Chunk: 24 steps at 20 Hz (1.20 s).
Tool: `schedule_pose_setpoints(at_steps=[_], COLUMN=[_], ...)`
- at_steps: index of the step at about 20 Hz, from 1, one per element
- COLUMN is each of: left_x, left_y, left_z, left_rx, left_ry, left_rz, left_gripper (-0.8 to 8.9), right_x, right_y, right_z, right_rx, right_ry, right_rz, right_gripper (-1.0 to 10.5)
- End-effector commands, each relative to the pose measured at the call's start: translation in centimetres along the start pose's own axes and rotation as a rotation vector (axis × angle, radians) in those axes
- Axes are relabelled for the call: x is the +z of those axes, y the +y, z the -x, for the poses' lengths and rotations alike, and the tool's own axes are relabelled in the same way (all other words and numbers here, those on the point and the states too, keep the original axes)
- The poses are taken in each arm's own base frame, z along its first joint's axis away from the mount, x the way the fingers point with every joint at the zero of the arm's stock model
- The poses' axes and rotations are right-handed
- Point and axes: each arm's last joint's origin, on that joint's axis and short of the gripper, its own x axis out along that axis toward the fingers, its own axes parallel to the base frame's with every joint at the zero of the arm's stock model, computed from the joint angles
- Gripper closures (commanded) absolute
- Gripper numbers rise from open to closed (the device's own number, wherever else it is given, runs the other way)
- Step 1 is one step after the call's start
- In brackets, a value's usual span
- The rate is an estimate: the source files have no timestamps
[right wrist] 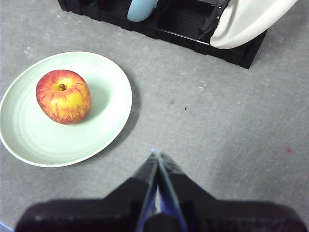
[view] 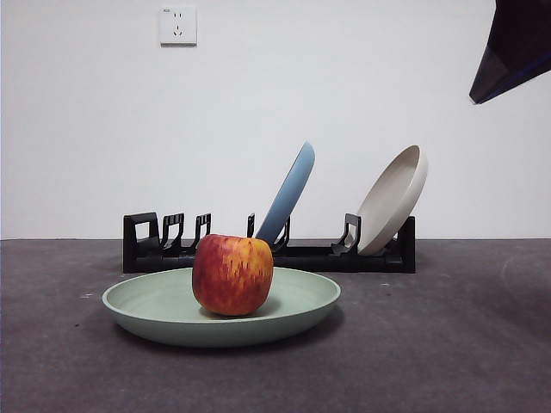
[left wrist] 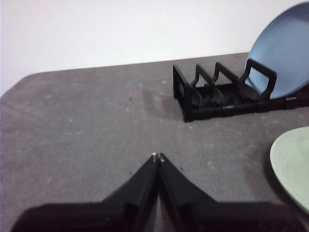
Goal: Take the green plate from the plate rack,put the plate on the table,take the apple from the table,put the apple in the plate
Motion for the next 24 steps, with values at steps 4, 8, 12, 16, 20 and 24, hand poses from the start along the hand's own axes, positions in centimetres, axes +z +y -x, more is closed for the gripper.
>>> schedule_pose_setpoints(at_steps=[4,8,12,16,20,24], left_x=[-1.75,-1.75,-1.71,-1.71,-1.71,-1.71], left_y=[0.2,0.4,0.41,0.41,0.41,0.41], left_z=[0.03,0.03,0.02,0.02,0.02,0.02], left_rx=[0.026,0.047,0.049,0.049,0.049,0.049], left_ry=[0.058,0.057,0.053,0.053,0.053,0.053], left_rz=[0.029,0.068,0.074,0.074,0.074,0.074], left_gripper=[8.17,8.17,8.17,8.17,8.17,8.17], right_x=[0.05,0.04,0.05,0.04,0.05,0.05], right_y=[-0.01,0.0,0.0,-0.01,0.0,-0.03], right_z=[0.03,0.03,0.03,0.03,0.03,0.09], right_rx=[-0.001,-0.001,-0.001,-0.001,-0.001,-0.005], right_ry=[-0.007,-0.007,-0.007,-0.007,-0.007,-0.01], right_rz=[-0.01,-0.01,-0.01,-0.01,-0.01,-0.007], right_gripper=[9.5,9.5,9.5,9.5,9.5,9.5])
